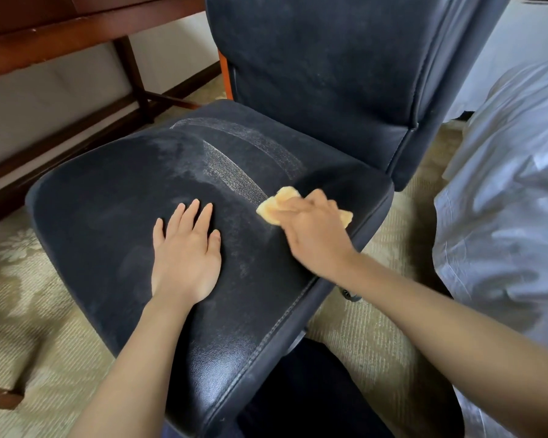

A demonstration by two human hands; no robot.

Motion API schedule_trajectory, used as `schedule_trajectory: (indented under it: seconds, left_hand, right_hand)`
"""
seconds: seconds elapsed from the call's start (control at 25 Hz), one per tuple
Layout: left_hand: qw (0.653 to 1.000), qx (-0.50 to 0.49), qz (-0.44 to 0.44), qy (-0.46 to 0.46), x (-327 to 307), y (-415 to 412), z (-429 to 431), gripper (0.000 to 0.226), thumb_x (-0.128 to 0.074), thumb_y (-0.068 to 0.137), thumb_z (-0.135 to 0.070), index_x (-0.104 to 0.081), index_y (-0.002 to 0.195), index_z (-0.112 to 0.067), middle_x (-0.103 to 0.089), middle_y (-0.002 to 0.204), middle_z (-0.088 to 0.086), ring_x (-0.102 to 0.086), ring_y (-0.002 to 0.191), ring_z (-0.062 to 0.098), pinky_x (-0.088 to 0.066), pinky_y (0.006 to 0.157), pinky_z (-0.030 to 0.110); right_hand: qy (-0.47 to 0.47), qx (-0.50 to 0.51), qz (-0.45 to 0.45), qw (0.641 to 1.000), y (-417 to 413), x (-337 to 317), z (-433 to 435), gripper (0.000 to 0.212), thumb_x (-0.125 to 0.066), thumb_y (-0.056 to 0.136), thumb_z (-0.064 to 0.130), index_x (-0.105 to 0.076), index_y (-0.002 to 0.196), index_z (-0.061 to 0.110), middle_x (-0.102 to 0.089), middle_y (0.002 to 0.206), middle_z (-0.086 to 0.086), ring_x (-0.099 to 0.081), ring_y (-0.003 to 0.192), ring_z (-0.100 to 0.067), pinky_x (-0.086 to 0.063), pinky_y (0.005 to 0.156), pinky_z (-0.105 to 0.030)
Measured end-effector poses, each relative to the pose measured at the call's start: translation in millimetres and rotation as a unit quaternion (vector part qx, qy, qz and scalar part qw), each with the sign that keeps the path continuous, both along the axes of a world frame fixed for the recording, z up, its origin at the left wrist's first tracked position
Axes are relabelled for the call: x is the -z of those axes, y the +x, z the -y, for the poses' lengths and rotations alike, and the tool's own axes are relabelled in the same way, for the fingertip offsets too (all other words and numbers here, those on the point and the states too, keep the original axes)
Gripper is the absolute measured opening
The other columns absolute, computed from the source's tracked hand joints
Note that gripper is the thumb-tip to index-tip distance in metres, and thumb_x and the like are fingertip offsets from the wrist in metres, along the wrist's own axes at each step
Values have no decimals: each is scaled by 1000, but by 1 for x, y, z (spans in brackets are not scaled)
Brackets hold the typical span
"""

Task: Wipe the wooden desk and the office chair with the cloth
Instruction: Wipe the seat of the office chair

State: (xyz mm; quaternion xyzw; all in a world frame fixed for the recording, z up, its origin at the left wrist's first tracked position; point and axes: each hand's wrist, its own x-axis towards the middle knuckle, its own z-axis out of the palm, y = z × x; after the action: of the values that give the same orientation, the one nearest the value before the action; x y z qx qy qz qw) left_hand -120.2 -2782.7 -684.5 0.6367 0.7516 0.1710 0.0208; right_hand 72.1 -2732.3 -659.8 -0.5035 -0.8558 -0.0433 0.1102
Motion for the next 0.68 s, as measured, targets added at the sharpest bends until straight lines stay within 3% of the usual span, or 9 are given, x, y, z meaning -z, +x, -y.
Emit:
schedule_trajectory:
  seconds: [0.16, 0.32, 0.48, 0.68]
  left_hand:
    - [1000, 7, 8, 1, -1, -3, -1, 50, -27, 101, -31, -23, 150, -22, -15, 158, -2, -4, 146, 14, 6, 117, 38]
    - [1000, 9, 13, 1, 0, -5, 0, 50, -28, 101, -32, -24, 150, -22, -17, 158, -3, -5, 146, 13, 6, 117, 37]
    - [1000, 10, 9, 0, 0, -4, -1, 50, -28, 101, -33, -24, 149, -22, -16, 158, -3, -5, 146, 13, 5, 117, 37]
    - [1000, 8, 5, 0, 1, -4, 1, 50, -26, 101, -34, -23, 149, -23, -15, 158, -4, -4, 146, 12, 6, 118, 36]
  right_hand:
    - [-1, -127, -60, 990, 6, 1, 54, 40, -48, 86, 8, -67, 116, 25, -62, 117, 8, -48, 92, -26, -39, 78, -39]
    - [39, -167, -74, 982, 41, 7, 61, 37, -68, 77, 1, -71, 107, 21, -68, 108, 3, -58, 80, -29, -51, 70, -39]
    - [24, -73, -98, 992, 84, 7, 24, 31, -63, 88, 7, -68, 117, 19, -65, 118, -8, -55, 87, -33, -50, 80, -44]
    - [0, 48, -14, 999, 111, 3, -58, 36, -42, 100, 16, -55, 132, 22, -56, 132, -10, -47, 108, -34, -36, 98, -39]
